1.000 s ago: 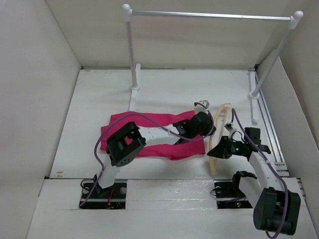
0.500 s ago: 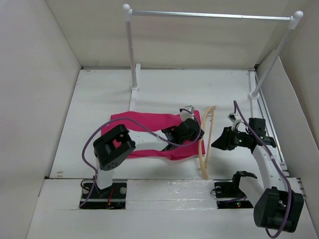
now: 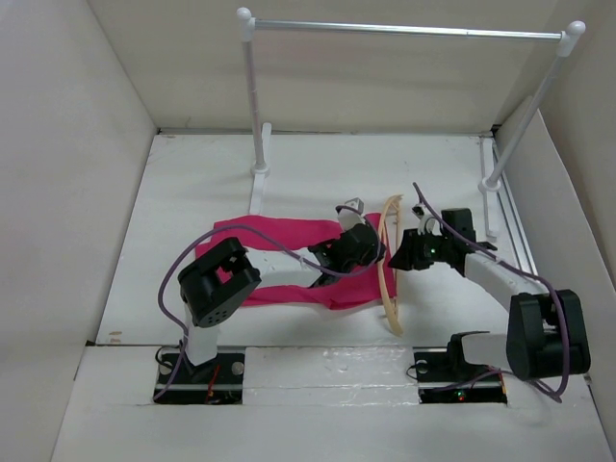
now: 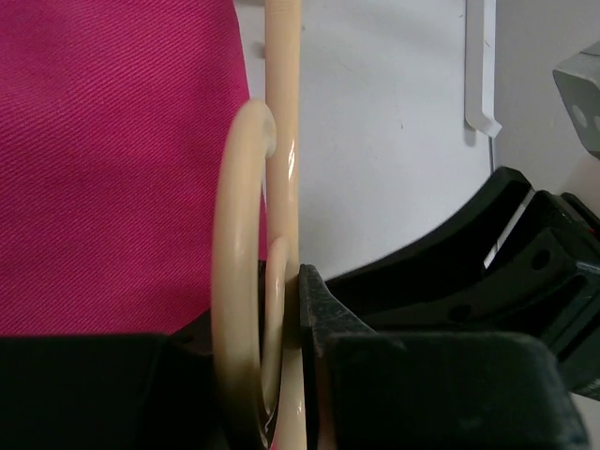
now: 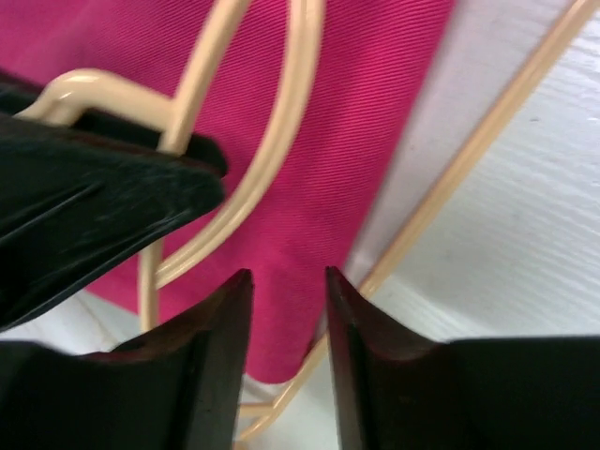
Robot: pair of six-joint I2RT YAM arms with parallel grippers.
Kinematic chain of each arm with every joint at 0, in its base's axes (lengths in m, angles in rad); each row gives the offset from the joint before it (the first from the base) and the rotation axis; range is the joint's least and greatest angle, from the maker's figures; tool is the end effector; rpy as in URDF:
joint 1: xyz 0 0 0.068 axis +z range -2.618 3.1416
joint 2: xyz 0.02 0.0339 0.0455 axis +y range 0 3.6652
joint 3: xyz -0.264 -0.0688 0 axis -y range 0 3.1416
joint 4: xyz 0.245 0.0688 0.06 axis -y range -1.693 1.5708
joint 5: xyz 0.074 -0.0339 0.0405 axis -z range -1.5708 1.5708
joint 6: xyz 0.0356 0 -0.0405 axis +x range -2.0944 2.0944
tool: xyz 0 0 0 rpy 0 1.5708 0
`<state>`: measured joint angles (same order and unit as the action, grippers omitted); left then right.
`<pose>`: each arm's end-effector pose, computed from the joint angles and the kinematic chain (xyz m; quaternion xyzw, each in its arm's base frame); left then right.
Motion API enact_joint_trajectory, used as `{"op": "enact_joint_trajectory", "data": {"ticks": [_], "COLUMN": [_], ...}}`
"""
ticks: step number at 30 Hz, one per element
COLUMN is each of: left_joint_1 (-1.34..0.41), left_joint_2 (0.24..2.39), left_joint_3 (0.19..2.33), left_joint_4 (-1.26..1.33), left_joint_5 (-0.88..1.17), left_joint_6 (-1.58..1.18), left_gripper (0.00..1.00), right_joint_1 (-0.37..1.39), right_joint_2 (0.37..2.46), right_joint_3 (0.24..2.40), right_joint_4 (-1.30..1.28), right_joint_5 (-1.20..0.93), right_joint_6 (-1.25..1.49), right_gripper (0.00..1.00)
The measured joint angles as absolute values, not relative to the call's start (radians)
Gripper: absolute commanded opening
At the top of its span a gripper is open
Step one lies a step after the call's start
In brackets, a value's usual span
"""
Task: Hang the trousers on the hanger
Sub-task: Place trousers on hanger
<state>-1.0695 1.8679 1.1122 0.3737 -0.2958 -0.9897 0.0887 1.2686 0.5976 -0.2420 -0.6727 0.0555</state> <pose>0.2095 -0.3607 0.2013 -0.0498 0.8221 -0.4118 0.3900 0.2300 0.0427 0.1796 -0.1214 0.8915 0.3335 0.2816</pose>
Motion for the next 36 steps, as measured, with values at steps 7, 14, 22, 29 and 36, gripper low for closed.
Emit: {"op": "enact_joint_trajectory", "data": {"ticks": [7,14,22,29,36], "left_joint_1": [-1.071,-1.068,-1.064,-1.009,-0.978], "left_joint_2": [1.868,1.868,1.847,1.741,1.601], "left_joint_3": [1.100,1.097,1.071,0.953,0.830], "left_joint_4": [0.377,0.379,0.379,0.370,0.330], "left_joint_5": [-0.308,-0.313,-0.324,-0.327,-0.342], "left_joint_6": [-0.997,-0.997,-0.992,-0.970,-0.933], "left_gripper": [0.00,0.00,0.00,0.00,0.00], "right_joint_1": [0.162,0.220,0.173,-0.076,-0.248], "right_joint_2": [1.369,1.415,1.245,1.084,1.108], "right_joint_3": [0.579,0.556,0.559,0.583,0.583], "right_joint_4": [-0.073,0.001,-0.071,-0.229,-0.286], "right_joint_5": [-0.577,-0.529,-0.535,-0.558,-0.638], "right_joint_6": [0.107,0.156,0.173,0.092,0.059], "right_gripper": [0.47,0.00,0.00,0.00,0.00]}}
